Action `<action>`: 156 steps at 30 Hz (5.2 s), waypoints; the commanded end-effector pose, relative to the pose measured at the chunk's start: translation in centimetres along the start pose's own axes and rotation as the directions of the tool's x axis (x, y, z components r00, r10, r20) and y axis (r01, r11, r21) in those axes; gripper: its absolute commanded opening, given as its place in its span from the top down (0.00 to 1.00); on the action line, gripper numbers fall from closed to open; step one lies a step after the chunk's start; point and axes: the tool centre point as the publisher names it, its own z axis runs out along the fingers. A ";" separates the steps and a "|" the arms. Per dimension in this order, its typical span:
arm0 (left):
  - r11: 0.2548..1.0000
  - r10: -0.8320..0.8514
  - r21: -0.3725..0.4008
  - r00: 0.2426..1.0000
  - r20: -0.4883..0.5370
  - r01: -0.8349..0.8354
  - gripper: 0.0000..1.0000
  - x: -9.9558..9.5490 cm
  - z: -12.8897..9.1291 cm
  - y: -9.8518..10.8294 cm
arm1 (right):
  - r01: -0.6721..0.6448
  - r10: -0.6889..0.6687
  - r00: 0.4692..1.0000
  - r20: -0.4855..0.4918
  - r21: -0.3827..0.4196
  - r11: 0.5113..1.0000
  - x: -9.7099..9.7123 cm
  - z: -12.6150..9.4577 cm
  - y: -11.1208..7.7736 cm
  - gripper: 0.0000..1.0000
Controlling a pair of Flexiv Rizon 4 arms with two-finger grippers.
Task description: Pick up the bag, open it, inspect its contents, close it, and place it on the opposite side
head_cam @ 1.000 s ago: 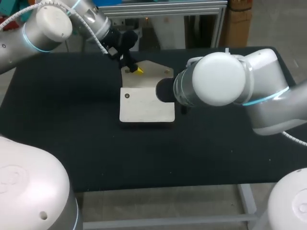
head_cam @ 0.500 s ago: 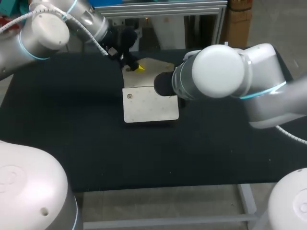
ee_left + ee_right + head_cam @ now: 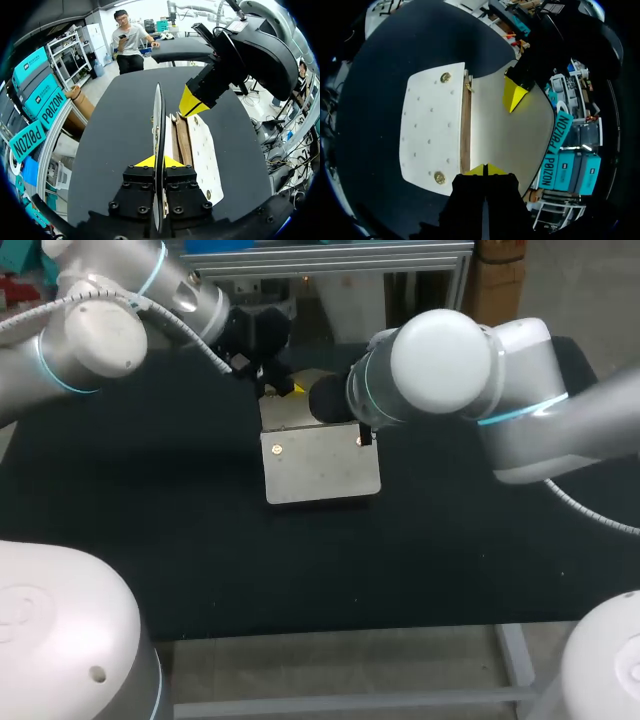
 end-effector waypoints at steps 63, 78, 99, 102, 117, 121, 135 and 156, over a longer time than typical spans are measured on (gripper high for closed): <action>0.985 -0.150 0.109 0.981 0.126 0.136 1.00 0.0 -0.5 0.5 | 0.103 -0.097 0.957 -0.274 0.007 0.995 6.0 2.6 1.9 1.00; 0.984 -0.149 0.112 0.980 0.132 0.135 1.00 0.4 -0.6 0.7 | 0.097 -0.091 0.926 -0.365 -0.003 0.995 7.4 2.0 2.5 1.00; 0.988 -0.130 0.104 0.984 0.126 0.117 1.00 0.9 -0.3 1.4 | 0.078 -0.058 0.833 -0.551 0.014 0.997 8.3 2.9 2.0 1.00; 0.988 -0.127 0.106 0.984 0.128 0.114 1.00 1.0 -0.3 1.4 | 0.077 -0.057 0.821 -0.568 0.012 0.997 8.5 3.0 2.0 0.83; 0.989 -0.108 0.113 0.986 0.128 0.094 1.00 1.2 -0.4 1.8 | 0.075 -0.055 0.794 -0.606 0.007 0.997 9.6 3.4 1.7 0.00; 0.990 -0.100 0.112 0.988 0.117 0.086 1.00 1.3 -0.3 1.8 | 0.073 -0.053 0.792 -0.608 0.009 0.997 9.7 3.4 1.6 0.00; 0.991 -0.093 0.108 0.989 0.116 0.081 1.00 1.4 -0.3 1.8 | 0.075 -0.054 0.791 -0.610 0.008 0.997 9.8 3.7 1.7 0.00; 0.991 -0.093 0.105 0.989 0.112 0.081 1.00 1.3 -0.2 1.8 | 0.078 -0.056 0.792 -0.607 0.009 0.997 9.8 3.8 1.7 0.00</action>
